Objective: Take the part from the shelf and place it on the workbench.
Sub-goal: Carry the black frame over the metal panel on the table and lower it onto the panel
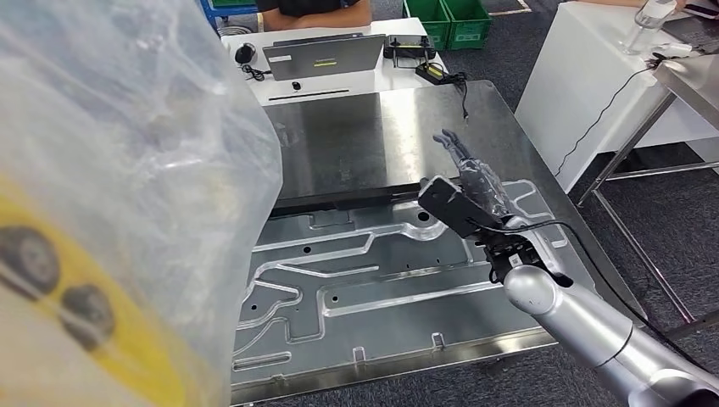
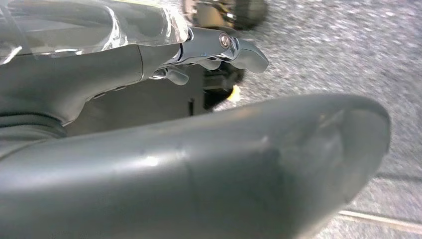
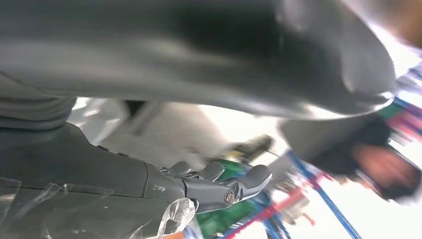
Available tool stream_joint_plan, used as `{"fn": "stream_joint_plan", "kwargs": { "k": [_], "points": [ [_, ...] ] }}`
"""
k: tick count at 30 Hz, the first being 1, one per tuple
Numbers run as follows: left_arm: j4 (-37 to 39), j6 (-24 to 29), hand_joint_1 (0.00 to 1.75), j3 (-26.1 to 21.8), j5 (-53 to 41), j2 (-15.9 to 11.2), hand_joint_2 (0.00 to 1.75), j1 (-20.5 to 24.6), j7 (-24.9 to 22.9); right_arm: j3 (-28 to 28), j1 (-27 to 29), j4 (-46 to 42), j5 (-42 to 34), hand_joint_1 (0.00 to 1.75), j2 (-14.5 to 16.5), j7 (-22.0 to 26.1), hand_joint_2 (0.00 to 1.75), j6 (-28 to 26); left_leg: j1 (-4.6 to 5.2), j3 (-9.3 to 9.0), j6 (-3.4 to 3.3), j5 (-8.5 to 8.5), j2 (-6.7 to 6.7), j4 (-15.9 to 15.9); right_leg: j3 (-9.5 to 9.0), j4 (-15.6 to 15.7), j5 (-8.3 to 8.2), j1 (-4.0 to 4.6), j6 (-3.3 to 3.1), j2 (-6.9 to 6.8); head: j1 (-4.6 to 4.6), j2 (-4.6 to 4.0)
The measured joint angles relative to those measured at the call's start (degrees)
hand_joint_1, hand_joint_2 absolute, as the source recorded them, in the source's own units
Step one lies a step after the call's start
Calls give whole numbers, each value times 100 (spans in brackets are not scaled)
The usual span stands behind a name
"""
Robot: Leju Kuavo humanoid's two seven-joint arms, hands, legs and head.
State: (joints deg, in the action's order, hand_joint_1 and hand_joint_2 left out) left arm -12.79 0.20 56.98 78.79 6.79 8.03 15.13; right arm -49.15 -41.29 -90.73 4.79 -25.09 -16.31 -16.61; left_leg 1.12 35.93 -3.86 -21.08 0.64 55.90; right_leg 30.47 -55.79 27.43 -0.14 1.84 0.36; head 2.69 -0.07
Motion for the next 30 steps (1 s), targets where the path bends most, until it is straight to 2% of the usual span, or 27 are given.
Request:
{"fn": "stream_joint_plan", "kwargs": {
  "k": [3,4,6,7,9,10,11,12,14,15,16,17,19,20,21,22,24,25,26,27,28,30],
  "points": [
    [1,82,0,-57,117,-10,0,-49,-90,169,273,-447,-263,0,169,620,0,-684,17,-22,-57,-14,3,-11,-33,47,-10,-14,27,-6,3,0],
    [1,108,0,-81,172,-14,0,-67,-97,230,438,-662,-281,0,237,837,0,-917,-7,-69,-72,3,1,-72,-66,71,-3,-13,36,-8,3,1],
    [1,151,0,-129,279,-17,0,-103,-80,329,805,-1105,-258,0,391,1286,0,-1335,-71,-197,-73,69,-9,-245,-50,-77,147,6,67,-8,2,1],
    [2,167,0,-153,327,-19,0,-114,-58,354,985,-1287,-233,0,465,1513,0,-1500,-104,-245,-68,96,-18,-308,46,-317,306,1,91,-6,-1,1],
    [2,185,0,-206,411,-22,0,-132,-1,375,1387,-1596,-185,0,601,1924,0,-1717,-138,-263,-64,111,-30,-331,381,-1033,656,-43,162,-6,-3,0],
    [2,183,0,-231,448,-24,0,-139,28,384,1615,-1744,-168,0,659,2103,0,-1791,-163,-256,-50,115,-27,-329,509,-1290,731,-83,205,-7,-4,0],
    [2,172,0,-254,479,-26,0,-144,57,391,1826,-1884,-160,0,719,2256,0,-1839,-193,-247,-25,120,-23,-325,555,-1364,705,-129,253,-9,-4,0],
    [2,157,0,-275,501,-28,0,-147,82,396,1996,-2016,-160,0,775,2385,0,-1871,-230,-232,14,125,-19,-311,487,-1202,574,-180,308,-12,-5,0],
    [2,120,0,-322,524,-36,0,-146,121,403,2210,-2252,-164,0,865,2560,0,-1911,-305,-184,132,117,-21,-235,123,-451,201,-273,438,-33,-5,1],
    [4,109,0,-347,527,-54,0,-145,135,406,2286,-2342,-160,0,900,2614,0,-1929,-319,-156,201,104,-21,-185,-12,-161,72,-292,486,-37,-19,0],
    [5,100,0,-366,527,-63,0,-146,151,413,2371,-2435,-124,0,936,2664,0,-1961,-317,-135,268,87,-22,-141,-78,-15,6,-301,457,-37,-25,1],
    [6,97,0,-381,528,-73,0,-150,164,420,2459,-2517,-63,0,973,2712,0,-2003,-306,-124,323,82,-23,-121,-63,-13,-2,-291,395,-34,-25,1],
    [8,96,0,-402,531,-77,0,-163,182,432,2634,-2671,131,0,1052,2801,0,-2103,-313,-116,399,107,-25,-126,14,-77,-44,-277,197,-22,-5,1],
    [8,99,0,-411,533,-81,0,-168,183,434,2701,-2723,216,0,1089,2826,0,-2139,-328,-93,415,67,-31,-91,54,-82,-77,-267,137,-26,7,0],
    [9,103,0,-417,534,-86,0,-169,184,434,2757,-2769,293,0,1122,2842,0,-2162,-335,-32,422,-70,-34,54,102,-82,-118,-259,79,-28,13,0],
    [8,107,0,-425,535,-86,0,-164,183,435,2808,-2814,351,0,1151,2851,0,-2174,-330,70,418,-302,-38,332,154,-81,-160,-247,32,-30,21,0],
    [7,112,0,-448,534,-86,0,-144,181,436,2903,-2885,423,0,1192,2858,0,-2185,-290,320,391,-879,-41,1157,257,-83,-233,-204,-28,-40,30,0],
    [7,118,0,-460,534,-86,0,-134,178,437,2945,-2908,440,0,1205,2857,0,-2189,-267,389,368,-1074,-42,1501,306,-84,-266,-173,-46,-46,32,0],
    [7,128,0,-470,535,-86,0,-130,169,438,2982,-2921,452,0,1214,2854,0,-2193,-242,362,332,-1166,-41,1657,351,-85,-299,-138,-61,-51,32,0],
    [7,141,0,-479,535,-86,0,-134,154,438,3013,-2939,462,0,1222,2852,0,-2197,-211,218,278,-1156,-41,1579,392,-86,-331,-102,-74,-52,32,0],
    [7,160,0,-486,536,-86,0,-143,138,439,3036,-2958,473,0,1229,2850,0,-2199,-170,-32,206,-1066,-40,1276,426,-85,-364,-68,-82,-48,32,0],
    [8,185,0,-499,536,-96,0,-157,116,446,3068,-3001,485,0,1243,2848,0,-2201,-70,-627,35,-852,-51,401,475,-85,-427,-22,-88,-33,29,0]
  ]
}}
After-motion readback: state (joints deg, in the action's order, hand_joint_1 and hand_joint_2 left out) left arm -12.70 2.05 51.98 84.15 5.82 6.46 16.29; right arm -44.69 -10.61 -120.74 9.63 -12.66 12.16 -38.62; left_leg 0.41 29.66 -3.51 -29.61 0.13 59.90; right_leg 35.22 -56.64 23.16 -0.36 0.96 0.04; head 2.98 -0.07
